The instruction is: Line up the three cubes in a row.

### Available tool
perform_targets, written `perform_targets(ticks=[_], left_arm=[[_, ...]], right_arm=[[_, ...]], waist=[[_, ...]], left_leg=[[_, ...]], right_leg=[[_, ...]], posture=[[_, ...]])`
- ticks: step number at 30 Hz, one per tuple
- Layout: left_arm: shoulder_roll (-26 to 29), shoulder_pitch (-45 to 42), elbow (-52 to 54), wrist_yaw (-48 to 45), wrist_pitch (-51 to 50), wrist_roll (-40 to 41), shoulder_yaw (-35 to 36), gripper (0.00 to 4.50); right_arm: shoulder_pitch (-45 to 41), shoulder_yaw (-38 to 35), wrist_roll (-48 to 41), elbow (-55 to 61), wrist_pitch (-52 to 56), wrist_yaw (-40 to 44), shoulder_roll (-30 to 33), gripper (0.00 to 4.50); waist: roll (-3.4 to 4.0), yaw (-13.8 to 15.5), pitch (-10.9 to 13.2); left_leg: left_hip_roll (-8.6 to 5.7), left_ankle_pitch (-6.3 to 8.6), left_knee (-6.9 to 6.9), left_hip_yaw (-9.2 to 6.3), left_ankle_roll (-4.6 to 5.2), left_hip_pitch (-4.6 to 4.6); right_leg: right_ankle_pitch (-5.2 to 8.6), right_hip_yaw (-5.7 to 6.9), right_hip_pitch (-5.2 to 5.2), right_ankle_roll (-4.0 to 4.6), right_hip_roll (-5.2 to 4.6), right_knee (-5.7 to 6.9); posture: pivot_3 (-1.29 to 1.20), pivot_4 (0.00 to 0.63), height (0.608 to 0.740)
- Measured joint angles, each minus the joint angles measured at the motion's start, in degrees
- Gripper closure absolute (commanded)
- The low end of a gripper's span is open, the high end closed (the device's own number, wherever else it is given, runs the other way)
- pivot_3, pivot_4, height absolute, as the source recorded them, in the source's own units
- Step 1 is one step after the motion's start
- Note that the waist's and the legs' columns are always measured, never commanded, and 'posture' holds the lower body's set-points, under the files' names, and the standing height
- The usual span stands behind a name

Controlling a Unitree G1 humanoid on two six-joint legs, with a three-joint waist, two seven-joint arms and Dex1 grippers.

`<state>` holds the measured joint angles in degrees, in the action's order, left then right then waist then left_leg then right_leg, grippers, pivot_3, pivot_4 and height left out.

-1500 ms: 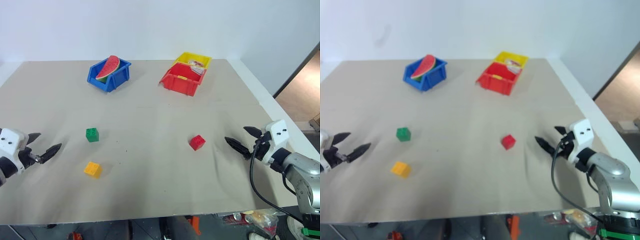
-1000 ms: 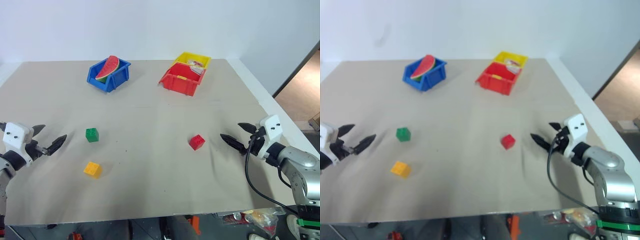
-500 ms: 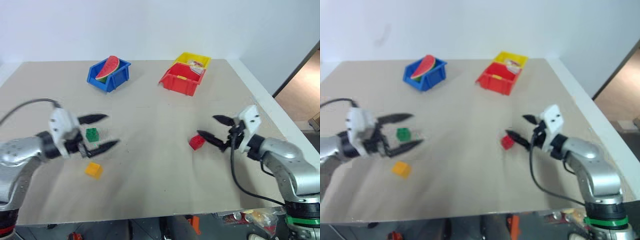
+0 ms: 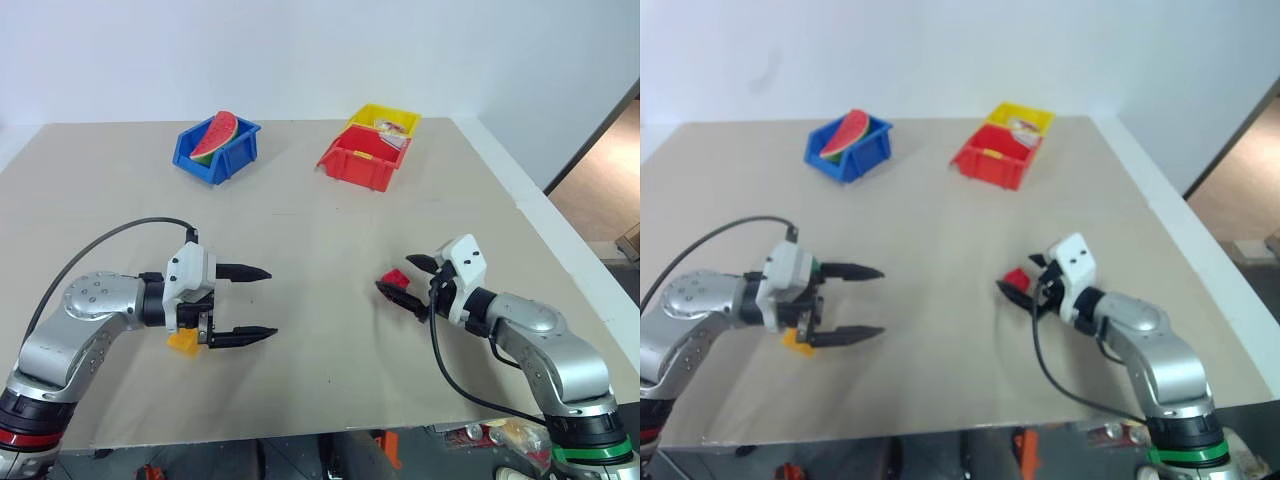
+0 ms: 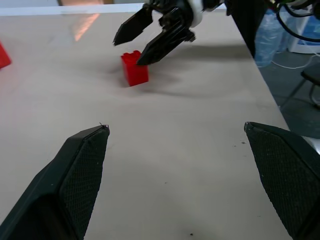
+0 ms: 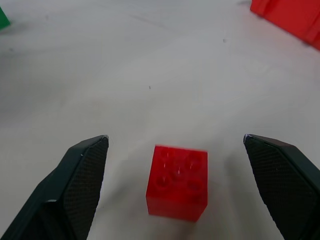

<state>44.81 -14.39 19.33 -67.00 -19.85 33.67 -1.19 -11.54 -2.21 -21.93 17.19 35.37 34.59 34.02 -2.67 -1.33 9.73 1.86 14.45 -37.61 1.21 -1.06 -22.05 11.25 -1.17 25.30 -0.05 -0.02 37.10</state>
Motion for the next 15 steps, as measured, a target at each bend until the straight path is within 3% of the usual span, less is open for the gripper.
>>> perform_targets(ticks=[5,8,15], left_arm=[[-0.9,-0.1,-0.1,-0.5,0.0,-0.1,-0.4,0.02],[-1.2,-0.1,-0.1,-0.3,0.0,-0.6,-0.5,0.00],[-1.2,0.7,1.6,0.7,-0.2,-1.0,-0.5,0.00]], right_arm=[[0.3,0.8,1.6,-1.7,-0.8,-1.0,-1.6,0.00],[0.5,0.9,2.3,-3.1,-1.7,-1.3,-3.1,0.76],[0.9,1.6,4.0,-5.0,-3.2,-2.2,-4.8,3.22]], waist=[[0.00,0.0,0.0],[0.00,0.0,0.0],[0.00,0.0,0.0]], left_leg=[[0.00,0.00,-0.01,-0.01,0.00,0.02],[0.00,0.00,-0.01,-0.01,0.00,0.02],[0.00,0.00,-0.01,-0.01,0.00,0.01]], right_leg=[[-0.01,0.00,-0.01,-0.01,0.00,0.01],[-0.01,0.00,-0.01,-0.01,0.01,0.01],[-0.01,0.00,-0.01,0.00,-0.01,0.01]], posture=[[0.00,0.150,0.740],[0.00,0.150,0.740],[0.00,0.150,0.740]])
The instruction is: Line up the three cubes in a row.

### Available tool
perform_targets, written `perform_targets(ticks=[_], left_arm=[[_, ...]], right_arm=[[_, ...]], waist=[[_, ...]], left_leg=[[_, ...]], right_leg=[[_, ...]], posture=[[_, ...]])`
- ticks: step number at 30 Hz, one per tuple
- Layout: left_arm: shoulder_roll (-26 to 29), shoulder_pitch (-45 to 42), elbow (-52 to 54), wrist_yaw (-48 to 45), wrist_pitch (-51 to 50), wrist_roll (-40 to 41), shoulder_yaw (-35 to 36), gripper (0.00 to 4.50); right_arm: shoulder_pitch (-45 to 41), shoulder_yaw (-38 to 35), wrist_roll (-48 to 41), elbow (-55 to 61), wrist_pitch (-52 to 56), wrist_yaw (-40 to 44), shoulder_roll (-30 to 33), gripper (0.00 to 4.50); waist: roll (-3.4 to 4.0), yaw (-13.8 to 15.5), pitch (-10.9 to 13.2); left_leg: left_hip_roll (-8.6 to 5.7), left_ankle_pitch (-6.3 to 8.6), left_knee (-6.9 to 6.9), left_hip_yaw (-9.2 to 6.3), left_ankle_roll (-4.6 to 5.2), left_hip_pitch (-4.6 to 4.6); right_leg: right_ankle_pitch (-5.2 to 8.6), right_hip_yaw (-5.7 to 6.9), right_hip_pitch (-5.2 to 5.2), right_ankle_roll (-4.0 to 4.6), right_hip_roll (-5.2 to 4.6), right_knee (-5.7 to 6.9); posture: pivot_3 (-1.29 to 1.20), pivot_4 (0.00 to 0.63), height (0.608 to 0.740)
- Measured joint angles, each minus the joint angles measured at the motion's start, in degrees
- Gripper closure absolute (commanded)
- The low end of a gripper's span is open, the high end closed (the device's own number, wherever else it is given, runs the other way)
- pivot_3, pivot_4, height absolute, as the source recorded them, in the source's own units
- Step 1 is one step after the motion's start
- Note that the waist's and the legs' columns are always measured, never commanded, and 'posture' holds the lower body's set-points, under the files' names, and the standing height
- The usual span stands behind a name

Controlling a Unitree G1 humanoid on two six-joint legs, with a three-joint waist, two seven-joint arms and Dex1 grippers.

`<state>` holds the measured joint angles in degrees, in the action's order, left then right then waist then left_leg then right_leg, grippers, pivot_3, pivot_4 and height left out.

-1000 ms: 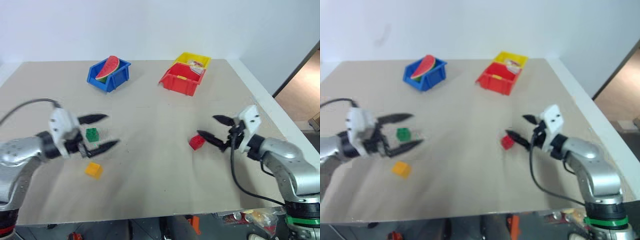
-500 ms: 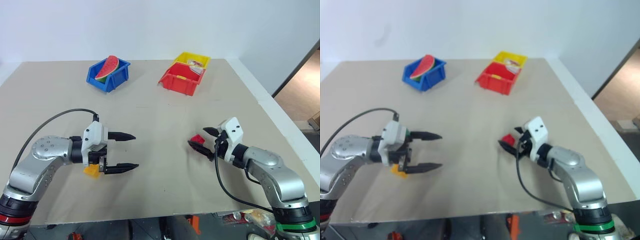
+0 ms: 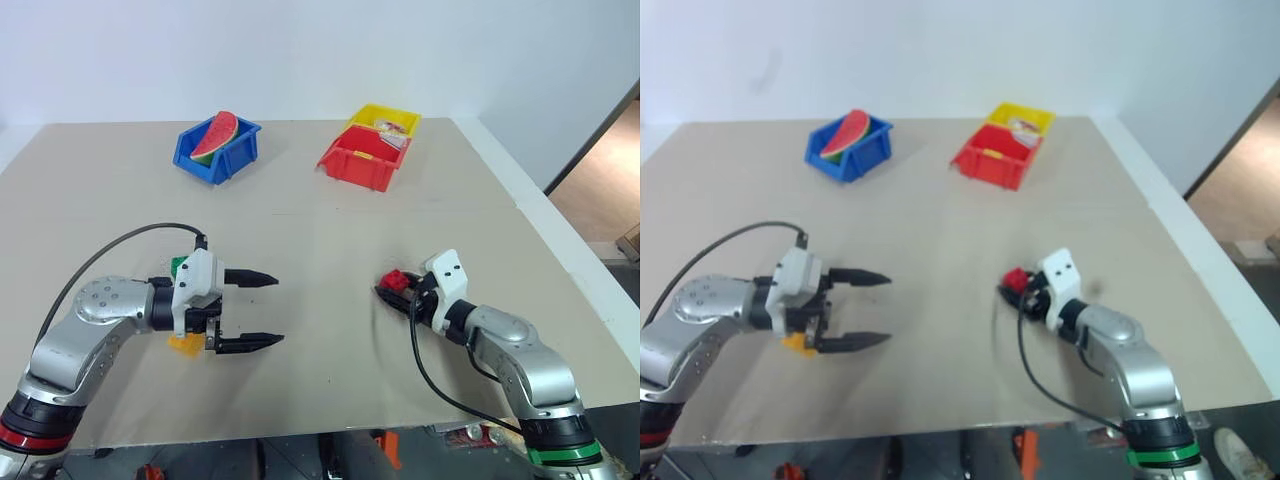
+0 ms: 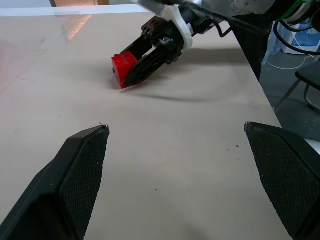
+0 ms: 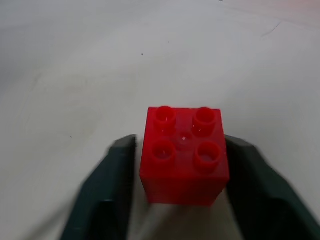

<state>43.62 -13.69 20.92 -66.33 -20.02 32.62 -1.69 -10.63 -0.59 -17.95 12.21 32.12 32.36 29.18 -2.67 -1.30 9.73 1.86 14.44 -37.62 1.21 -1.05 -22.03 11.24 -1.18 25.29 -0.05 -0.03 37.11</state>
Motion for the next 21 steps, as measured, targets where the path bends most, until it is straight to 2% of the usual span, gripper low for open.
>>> perform_targets(ticks=[5,8,11,14,18,21], left_arm=[[0.0,1.0,0.2,0.7,0.0,0.0,0.0,0.00],[0.0,2.0,0.5,1.0,-0.2,0.0,0.1,0.00],[0.0,3.5,0.9,1.5,-0.2,0.0,0.4,0.00],[0.0,4.8,1.5,2.2,-0.4,0.0,0.7,0.00],[0.1,6.2,2.2,2.5,-1.1,0.1,1.2,0.00],[0.1,7.1,2.3,3.2,-1.2,0.0,2.0,0.00]], right_arm=[[0.4,0.3,0.5,-0.2,-1.5,0.8,-0.1,3.23],[-0.8,1.1,-0.9,-0.2,-0.9,5.9,2.3,3.23],[-9.9,4.8,-2.7,-2.1,-1.5,17.2,6.9,3.23],[-18.2,8.0,-2.8,-5.4,-4.3,26.3,8.6,3.23],[-30.3,15.7,0.5,-18.4,-11.0,38.6,6.7,3.23],[-35.0,19.2,3.9,-28.9,-17.7,44.3,3.7,3.23]], waist=[[0.00,0.0,0.0],[0.02,0.0,0.0],[0.08,-0.6,0.1],[0.04,-0.6,0.0],[0.07,-0.7,0.1],[0.06,-0.6,0.0]], left_leg=[[0.02,0.00,0.00,-0.01,0.00,0.03],[0.03,0.00,0.00,0.01,0.00,0.02],[0.04,0.00,-0.05,0.12,0.01,0.11],[0.11,-0.02,-0.05,-0.04,0.03,0.18],[0.26,-0.02,-0.04,-0.02,0.04,0.20],[0.37,-0.01,-0.02,-0.04,0.05,0.13]], right_leg=[[0.00,0.00,0.00,0.00,0.03,0.01],[0.00,-0.02,0.01,0.00,0.04,0.01],[-0.10,-0.12,-0.01,0.01,0.08,0.01],[-0.08,0.01,-0.10,0.08,0.17,0.01],[-0.10,0.01,-0.09,0.18,0.33,0.01],[-0.05,0.05,-0.05,0.29,0.42,0.01]], posture=[[0.00,0.150,0.740],[0.00,0.150,0.740],[0.00,0.150,0.740],[0.00,0.150,0.740],[0.00,0.150,0.740],[0.00,0.150,0.740]])
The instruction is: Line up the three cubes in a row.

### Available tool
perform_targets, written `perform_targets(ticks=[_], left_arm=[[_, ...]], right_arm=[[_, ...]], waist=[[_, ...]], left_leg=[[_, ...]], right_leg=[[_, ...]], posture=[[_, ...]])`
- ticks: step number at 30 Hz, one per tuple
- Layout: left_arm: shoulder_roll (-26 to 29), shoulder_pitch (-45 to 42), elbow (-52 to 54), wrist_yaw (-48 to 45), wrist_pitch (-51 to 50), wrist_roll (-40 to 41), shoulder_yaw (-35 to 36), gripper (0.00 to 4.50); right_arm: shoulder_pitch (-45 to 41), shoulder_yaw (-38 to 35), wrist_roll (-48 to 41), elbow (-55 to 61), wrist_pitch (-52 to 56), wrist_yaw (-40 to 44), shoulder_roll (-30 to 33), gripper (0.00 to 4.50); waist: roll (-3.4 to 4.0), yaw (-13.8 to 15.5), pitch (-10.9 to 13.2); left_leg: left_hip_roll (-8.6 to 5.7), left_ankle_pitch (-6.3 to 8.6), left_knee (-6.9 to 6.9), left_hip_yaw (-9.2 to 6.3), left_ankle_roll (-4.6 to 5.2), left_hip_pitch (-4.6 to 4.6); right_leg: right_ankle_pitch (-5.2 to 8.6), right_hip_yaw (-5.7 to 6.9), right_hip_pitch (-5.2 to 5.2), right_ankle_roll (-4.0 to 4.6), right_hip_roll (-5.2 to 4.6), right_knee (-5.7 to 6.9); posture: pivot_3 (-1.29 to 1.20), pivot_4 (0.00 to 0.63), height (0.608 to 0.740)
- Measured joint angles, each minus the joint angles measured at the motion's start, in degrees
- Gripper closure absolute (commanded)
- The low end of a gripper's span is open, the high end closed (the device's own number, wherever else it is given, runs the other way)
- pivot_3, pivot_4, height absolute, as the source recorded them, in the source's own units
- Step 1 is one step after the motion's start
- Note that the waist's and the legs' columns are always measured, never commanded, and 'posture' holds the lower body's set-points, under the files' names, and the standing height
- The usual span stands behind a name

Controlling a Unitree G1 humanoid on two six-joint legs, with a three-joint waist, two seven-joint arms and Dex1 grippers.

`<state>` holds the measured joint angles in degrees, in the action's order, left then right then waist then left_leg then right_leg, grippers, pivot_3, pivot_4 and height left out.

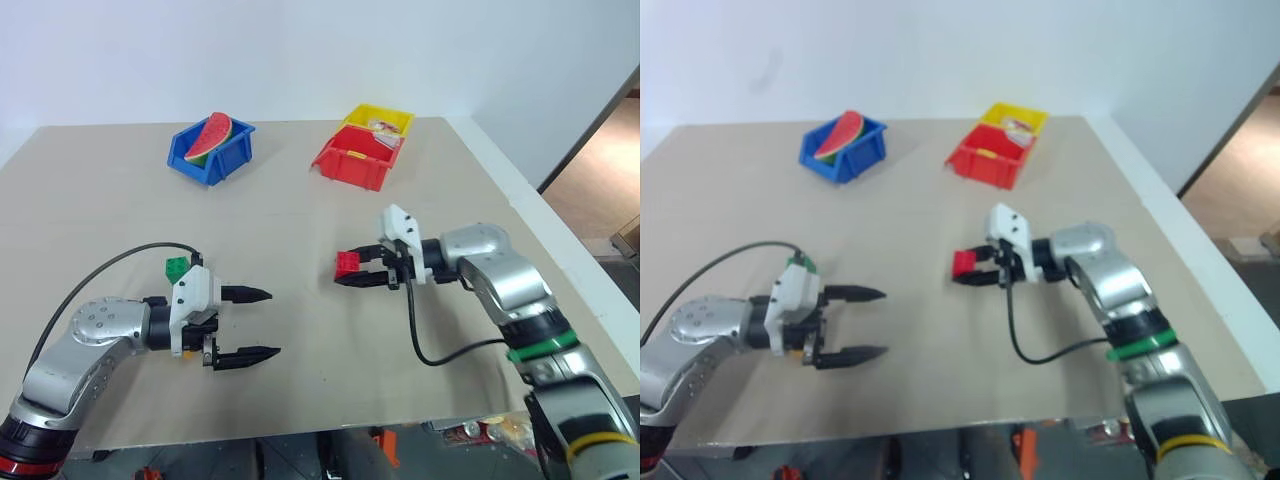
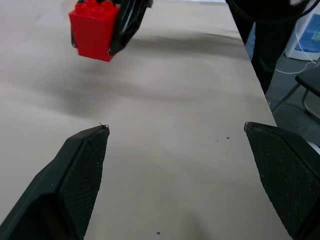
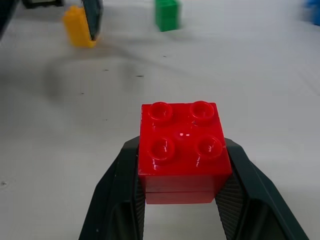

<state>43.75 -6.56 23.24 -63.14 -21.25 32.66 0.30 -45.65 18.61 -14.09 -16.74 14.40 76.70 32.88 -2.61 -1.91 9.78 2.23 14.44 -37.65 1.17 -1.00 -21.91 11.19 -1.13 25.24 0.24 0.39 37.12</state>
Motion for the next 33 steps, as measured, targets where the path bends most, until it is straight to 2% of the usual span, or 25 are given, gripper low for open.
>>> perform_targets(ticks=[6,20,22,23,25,28,33], left_arm=[[0.0,2.0,0.0,2.4,0.3,-0.9,2.3,0.00],[-0.1,3.4,1.0,5.3,1.0,-1.2,2.9,0.00],[-0.1,3.3,1.0,5.5,1.0,-1.2,2.9,0.00],[-0.2,3.1,1.0,5.8,0.9,-1.2,2.9,0.00],[-0.4,2.8,1.0,6.6,0.8,-1.1,2.9,0.00],[-0.9,2.7,0.9,8.0,-0.1,-0.9,3.1,0.00],[-2.2,0.3,0.1,15.3,-5.1,-0.4,7.0,0.00]], right_arm=[[-0.8,1.8,3.6,-10.3,-7.3,3.6,-3.1,3.23],[0.3,1.4,6.5,-14.1,-12.0,3.2,-4.8,3.23],[0.4,1.4,7.1,-15.0,-12.9,3.2,-4.7,2.20],[0.4,1.4,7.3,-15.4,-13.5,3.2,-4.7,2.00],[0.4,1.4,7.6,-16.2,-13.9,3.1,-4.7,1.15],[0.5,0.8,7.5,-16.2,-14.4,2.9,-4.8,0.15],[1.0,-1.9,6.1,-12.6,-12.6,1.7,-4.8,0.06]], waist=[[0.02,0.3,0.0],[0.03,0.6,0.0],[0.03,0.6,0.0],[0.02,0.6,0.0],[0.03,0.6,0.0],[0.03,0.5,0.0],[0.03,0.5,0.0]], left_leg=[[0.00,0.03,0.00,0.04,0.00,-0.15],[0.37,0.02,-0.01,0.14,-0.01,0.04],[0.42,0.02,-0.01,0.14,-0.01,0.07],[0.43,0.02,-0.01,0.14,-0.01,0.08],[0.44,0.02,-0.01,0.15,-0.01,0.12],[0.44,0.02,-0.01,0.21,-0.01,0.17],[0.45,0.02,-0.01,0.22,-0.01,0.18]], right_leg=[[0.01,-0.02,0.12,0.05,-0.06,0.00],[-0.17,-0.04,0.10,0.34,0.33,0.04],[-0.18,-0.03,0.10,0.41,0.38,0.05],[-0.19,-0.03,0.10,0.43,0.41,0.06],[-0.20,-0.04,0.09,0.45,0.42,0.08],[-0.20,-0.09,0.08,0.46,0.42,0.12],[-0.21,-0.11,0.08,0.45,0.42,0.14]], posture=[[0.00,0.150,0.740],[0.00,0.150,0.740],[0.00,0.150,0.740],[0.00,0.150,0.740],[0.00,0.150,0.740],[0.00,0.150,0.740],[0.00,0.150,0.740]])
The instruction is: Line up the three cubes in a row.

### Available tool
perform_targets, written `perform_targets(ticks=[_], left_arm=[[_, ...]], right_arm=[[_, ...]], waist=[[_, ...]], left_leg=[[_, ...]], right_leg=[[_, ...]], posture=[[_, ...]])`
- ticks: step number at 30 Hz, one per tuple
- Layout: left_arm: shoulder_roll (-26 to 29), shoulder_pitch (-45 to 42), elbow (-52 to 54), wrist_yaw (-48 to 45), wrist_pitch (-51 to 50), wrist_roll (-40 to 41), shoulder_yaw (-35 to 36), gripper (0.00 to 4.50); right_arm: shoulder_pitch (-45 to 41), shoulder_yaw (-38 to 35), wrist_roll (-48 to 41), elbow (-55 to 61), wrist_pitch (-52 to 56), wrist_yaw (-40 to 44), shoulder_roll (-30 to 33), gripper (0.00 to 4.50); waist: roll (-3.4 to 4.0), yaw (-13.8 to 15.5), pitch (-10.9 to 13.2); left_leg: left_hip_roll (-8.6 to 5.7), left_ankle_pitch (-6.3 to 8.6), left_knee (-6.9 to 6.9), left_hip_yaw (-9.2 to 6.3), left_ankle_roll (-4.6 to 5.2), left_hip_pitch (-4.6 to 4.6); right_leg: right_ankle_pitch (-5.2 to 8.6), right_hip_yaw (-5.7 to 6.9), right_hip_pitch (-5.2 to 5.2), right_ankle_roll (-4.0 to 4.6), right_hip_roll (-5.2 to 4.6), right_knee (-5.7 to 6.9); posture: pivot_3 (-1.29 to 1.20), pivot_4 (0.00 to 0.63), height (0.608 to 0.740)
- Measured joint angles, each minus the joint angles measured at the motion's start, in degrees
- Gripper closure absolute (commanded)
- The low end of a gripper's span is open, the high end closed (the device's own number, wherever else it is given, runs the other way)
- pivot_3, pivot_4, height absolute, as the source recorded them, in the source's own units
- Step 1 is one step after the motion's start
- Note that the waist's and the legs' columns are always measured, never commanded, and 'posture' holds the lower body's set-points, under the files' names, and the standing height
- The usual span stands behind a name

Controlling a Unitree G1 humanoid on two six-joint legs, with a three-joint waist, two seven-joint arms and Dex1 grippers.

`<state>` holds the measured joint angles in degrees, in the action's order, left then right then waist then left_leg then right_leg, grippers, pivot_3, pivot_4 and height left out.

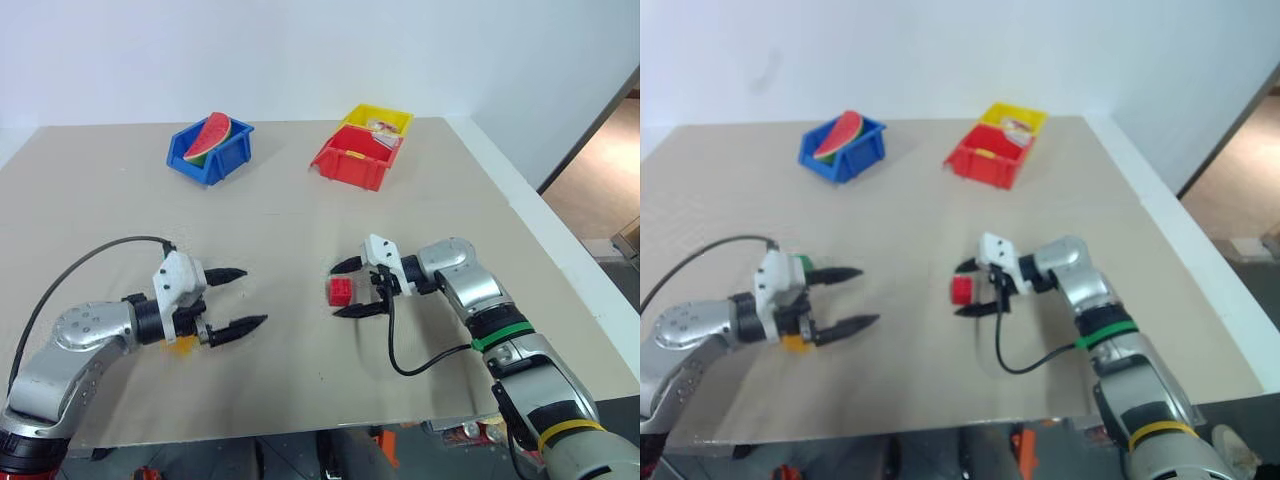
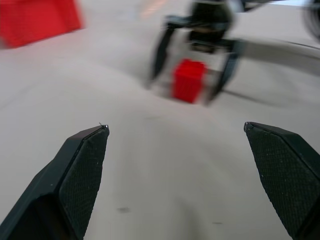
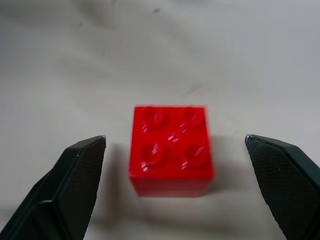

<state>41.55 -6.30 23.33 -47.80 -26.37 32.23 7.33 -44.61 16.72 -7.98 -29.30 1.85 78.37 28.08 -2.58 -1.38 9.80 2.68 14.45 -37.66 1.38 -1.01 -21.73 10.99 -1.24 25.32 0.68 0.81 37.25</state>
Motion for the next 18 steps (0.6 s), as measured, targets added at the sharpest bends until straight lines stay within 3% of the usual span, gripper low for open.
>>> perform_targets(ticks=[5,10,11,18], left_arm=[[-1.5,-1.8,-0.7,12.2,-6.5,-0.9,6.4,0.00],[-9.0,-2.7,-0.4,28.7,-12.5,-2.2,13.1,0.00],[-12.0,-2.7,0.7,33.8,-14.1,-3.2,13.6,0.00],[-21.2,-2.8,2.7,45.7,-17.6,-6.9,11.4,0.00]], right_arm=[[0.7,-4.7,-3.4,9.5,5.1,-3.7,0.4,0.06],[4.7,-6.8,-5.4,19.4,9.1,-7.1,1.5,0.06],[6.1,-6.8,-5.5,20.9,9.7,-7.6,1.8,0.06],[6.7,-6.8,-5.9,22.8,10.8,-8.6,2.3,0.06]], waist=[[0.00,0.0,0.0],[-0.02,0.1,0.0],[-0.02,0.1,0.0],[-0.08,0.1,0.0]], left_leg=[[0.04,0.00,0.04,-0.01,0.00,0.02],[0.00,0.01,0.04,-0.01,-0.02,0.00],[-0.05,0.00,0.04,0.01,-0.03,0.02],[-0.08,-0.04,0.02,0.10,-0.10,0.20]], right_leg=[[0.01,0.01,0.00,0.00,0.02,0.00],[0.01,0.01,-0.04,-0.01,-0.06,-0.04],[-0.01,-0.02,-0.06,-0.03,-0.10,-0.04],[-0.10,-0.18,-0.18,-0.13,-0.07,-0.04]], posture=[[0.00,0.150,0.740],[0.00,0.150,0.740],[0.00,0.150,0.740],[0.00,0.150,0.740]])
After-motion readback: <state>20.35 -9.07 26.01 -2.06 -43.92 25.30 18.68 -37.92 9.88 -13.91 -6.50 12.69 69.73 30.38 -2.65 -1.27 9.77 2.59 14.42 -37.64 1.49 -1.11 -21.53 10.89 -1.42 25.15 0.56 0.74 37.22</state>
